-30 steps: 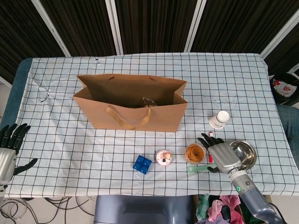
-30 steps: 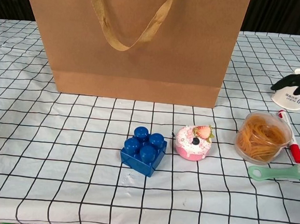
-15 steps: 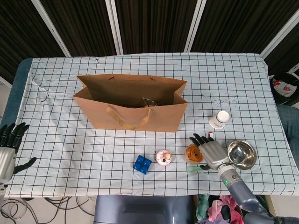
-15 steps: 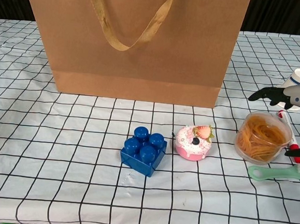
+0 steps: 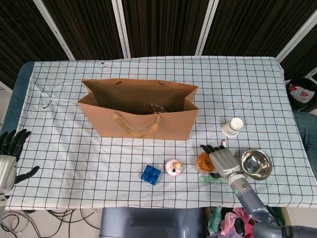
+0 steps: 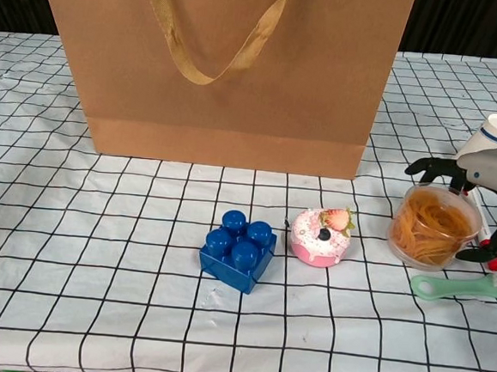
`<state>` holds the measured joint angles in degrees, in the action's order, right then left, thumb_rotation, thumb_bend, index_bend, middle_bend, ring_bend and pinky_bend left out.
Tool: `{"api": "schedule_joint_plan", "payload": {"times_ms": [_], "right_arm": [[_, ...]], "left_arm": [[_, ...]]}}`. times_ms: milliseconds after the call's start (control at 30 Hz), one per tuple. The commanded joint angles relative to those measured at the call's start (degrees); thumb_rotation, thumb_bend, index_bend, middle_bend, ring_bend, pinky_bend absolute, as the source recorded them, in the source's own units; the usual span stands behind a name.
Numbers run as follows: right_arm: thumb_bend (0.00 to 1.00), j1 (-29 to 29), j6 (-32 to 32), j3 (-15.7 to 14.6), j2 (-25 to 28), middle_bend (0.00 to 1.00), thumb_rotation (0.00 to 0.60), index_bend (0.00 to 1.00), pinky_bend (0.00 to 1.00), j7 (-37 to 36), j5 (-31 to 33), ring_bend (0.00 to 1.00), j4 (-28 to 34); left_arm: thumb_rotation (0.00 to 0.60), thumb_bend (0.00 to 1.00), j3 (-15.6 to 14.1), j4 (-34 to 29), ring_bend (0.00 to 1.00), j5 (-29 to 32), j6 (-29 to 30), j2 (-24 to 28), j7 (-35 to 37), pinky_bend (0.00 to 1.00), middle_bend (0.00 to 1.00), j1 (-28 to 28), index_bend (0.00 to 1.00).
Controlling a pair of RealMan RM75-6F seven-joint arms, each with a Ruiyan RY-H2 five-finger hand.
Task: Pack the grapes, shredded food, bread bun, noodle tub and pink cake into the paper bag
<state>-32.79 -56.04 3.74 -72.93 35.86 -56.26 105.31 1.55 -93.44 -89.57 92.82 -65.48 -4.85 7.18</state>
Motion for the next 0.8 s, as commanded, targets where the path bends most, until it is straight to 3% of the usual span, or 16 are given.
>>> {"api": "schedule_joint_plan", "payload": {"times_ms": [33,267,600,800], "right_arm": [[0.18,-0.3,0.2,-0.3,-0.4,0.15,0.6,0.1,0.22,-0.1,-0.2,0.25,-0.4],[0.2,-1.1,0.5,-0.8,-1.5,0.19,0.6,0.16,0.23,0.0,-0.3,0.27,-1.3],[0.29,-1.8,-0.6,-1.2,-2.9,0.31,0.6,0.35,0.26,-0.6,-1.6,0.35,-1.9],[0.29,-1.1,-0.9,-0.8,-1.3,0.3,0.6,0.38,0.26,-4.9,-3.7,0.35,0.5]], "left_arm": [[0.6,0.08,0.1,-0.1,0.0,0.1,-0.2,0.0,0.1,0.0,0.07,0.0,0.08],[0.6,0.08,0.4,-0.4,0.0,0.6,-0.7,0.1,0.0,0.0,0.07,-0.2,0.08],[0.6,0.08,0.8,-0.9,0.0,1.1,-1.8,0.3,-0.2,0.0,0.07,-0.3,0.08],[0.6,0.08,1.2,-1.1,0.0,1.6,-2.0,0.4,0.0,0.0,0.06,-0.4,0.08]]}}
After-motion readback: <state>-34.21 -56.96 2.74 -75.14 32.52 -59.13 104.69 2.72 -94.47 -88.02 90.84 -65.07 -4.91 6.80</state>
